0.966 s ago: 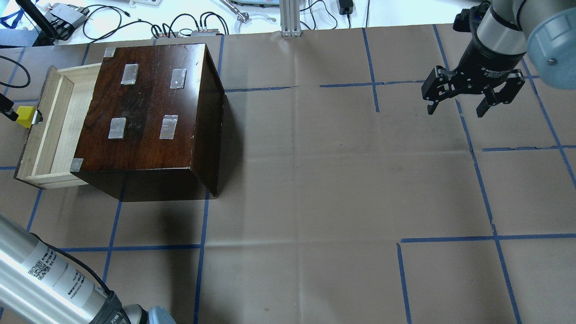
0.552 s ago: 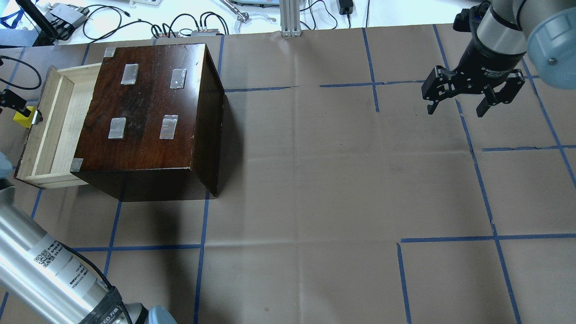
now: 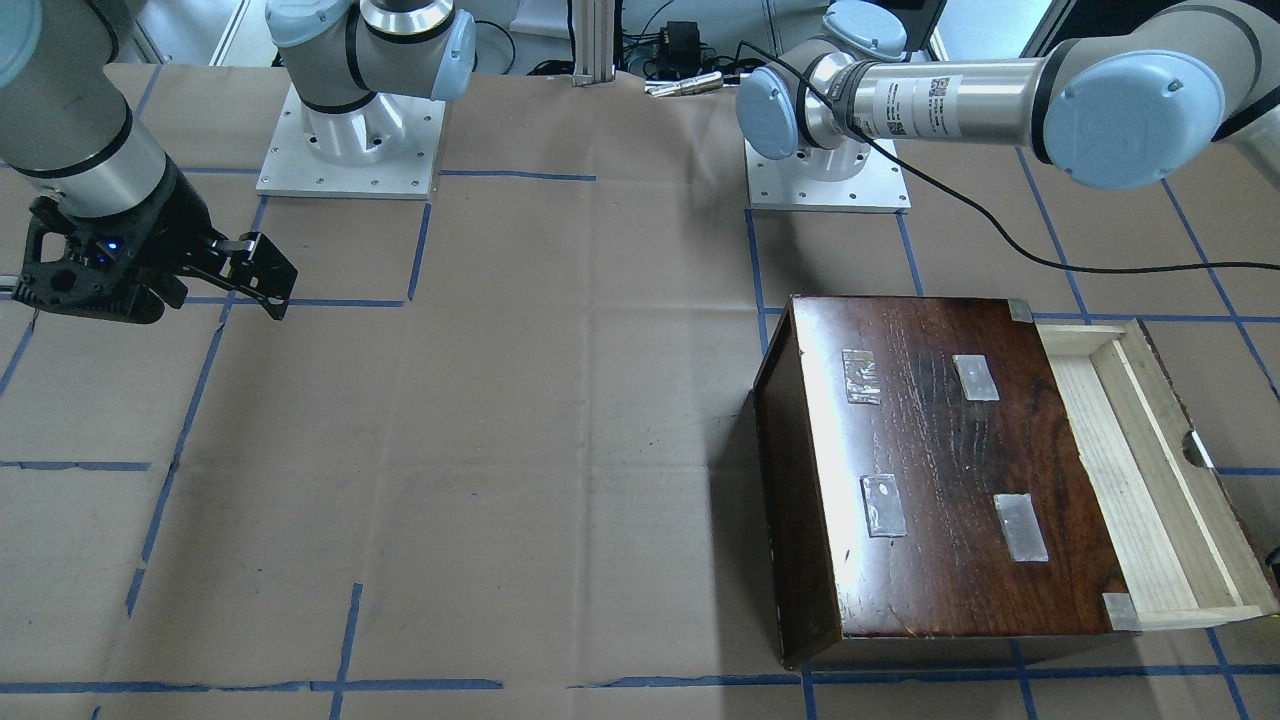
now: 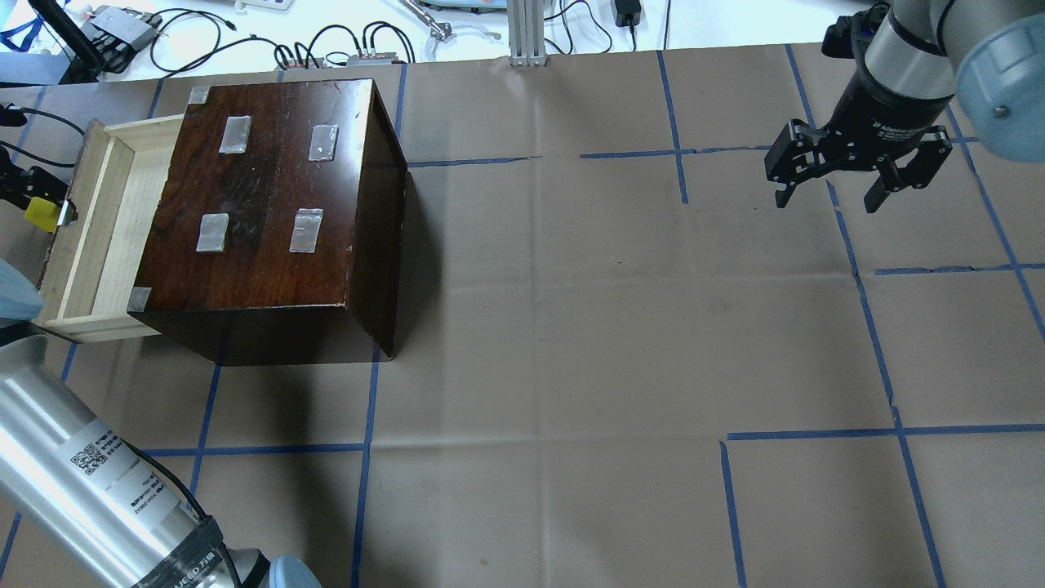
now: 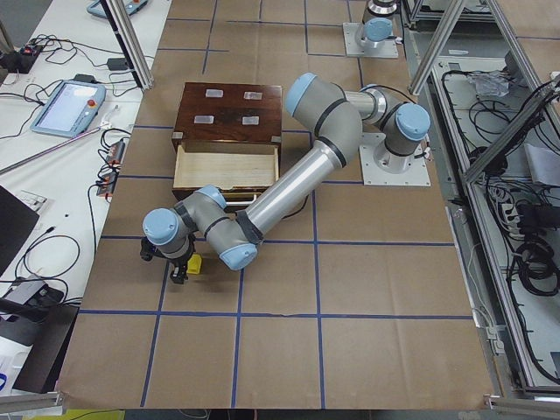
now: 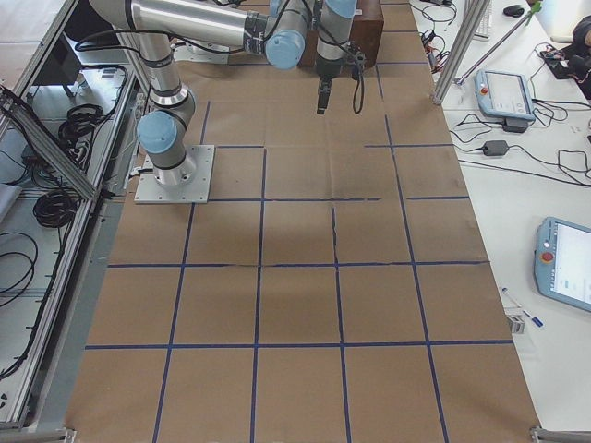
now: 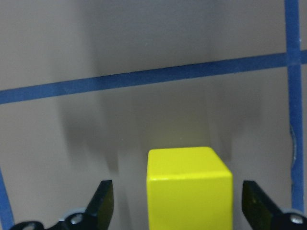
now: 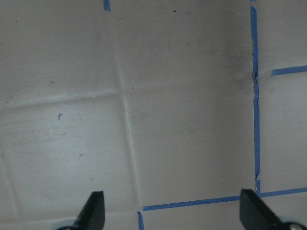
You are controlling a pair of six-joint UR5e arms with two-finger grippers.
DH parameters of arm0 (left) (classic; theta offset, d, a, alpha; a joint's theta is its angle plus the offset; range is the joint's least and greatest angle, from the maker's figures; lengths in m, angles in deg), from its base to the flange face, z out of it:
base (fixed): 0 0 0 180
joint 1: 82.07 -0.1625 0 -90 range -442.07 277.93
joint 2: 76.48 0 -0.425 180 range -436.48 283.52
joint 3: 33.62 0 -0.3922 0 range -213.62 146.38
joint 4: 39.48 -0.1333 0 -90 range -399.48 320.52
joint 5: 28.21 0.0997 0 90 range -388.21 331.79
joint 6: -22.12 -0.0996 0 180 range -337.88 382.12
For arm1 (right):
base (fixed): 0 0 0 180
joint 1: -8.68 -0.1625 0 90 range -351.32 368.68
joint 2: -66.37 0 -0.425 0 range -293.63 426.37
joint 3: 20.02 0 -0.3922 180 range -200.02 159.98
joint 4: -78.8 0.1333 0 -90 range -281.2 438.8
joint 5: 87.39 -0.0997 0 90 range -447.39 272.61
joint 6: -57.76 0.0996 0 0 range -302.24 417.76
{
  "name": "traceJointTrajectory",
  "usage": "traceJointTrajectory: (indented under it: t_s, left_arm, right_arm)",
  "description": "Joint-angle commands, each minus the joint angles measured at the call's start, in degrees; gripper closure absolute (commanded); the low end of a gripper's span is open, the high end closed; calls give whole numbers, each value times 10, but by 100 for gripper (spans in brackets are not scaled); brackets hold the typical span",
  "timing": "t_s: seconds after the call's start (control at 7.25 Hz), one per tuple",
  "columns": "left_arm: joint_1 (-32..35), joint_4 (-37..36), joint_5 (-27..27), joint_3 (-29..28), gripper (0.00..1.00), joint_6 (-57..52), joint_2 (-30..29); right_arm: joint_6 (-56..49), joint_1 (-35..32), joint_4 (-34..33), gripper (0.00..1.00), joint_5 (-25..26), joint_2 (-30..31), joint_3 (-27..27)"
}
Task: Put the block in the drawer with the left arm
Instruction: 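Lower and close the left gripper on the yellow cube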
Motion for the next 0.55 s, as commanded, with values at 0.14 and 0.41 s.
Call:
traceJointTrajectory:
  t_s: [0.14, 0.41]
  left_arm:
    - [2, -4, 3, 0, 18, 0, -12]
    - [3, 3, 6, 4, 65, -4, -7]
  right_arm:
    - [0, 0, 0, 0, 0, 0, 0]
    - [0, 0, 0, 0, 0, 0, 0]
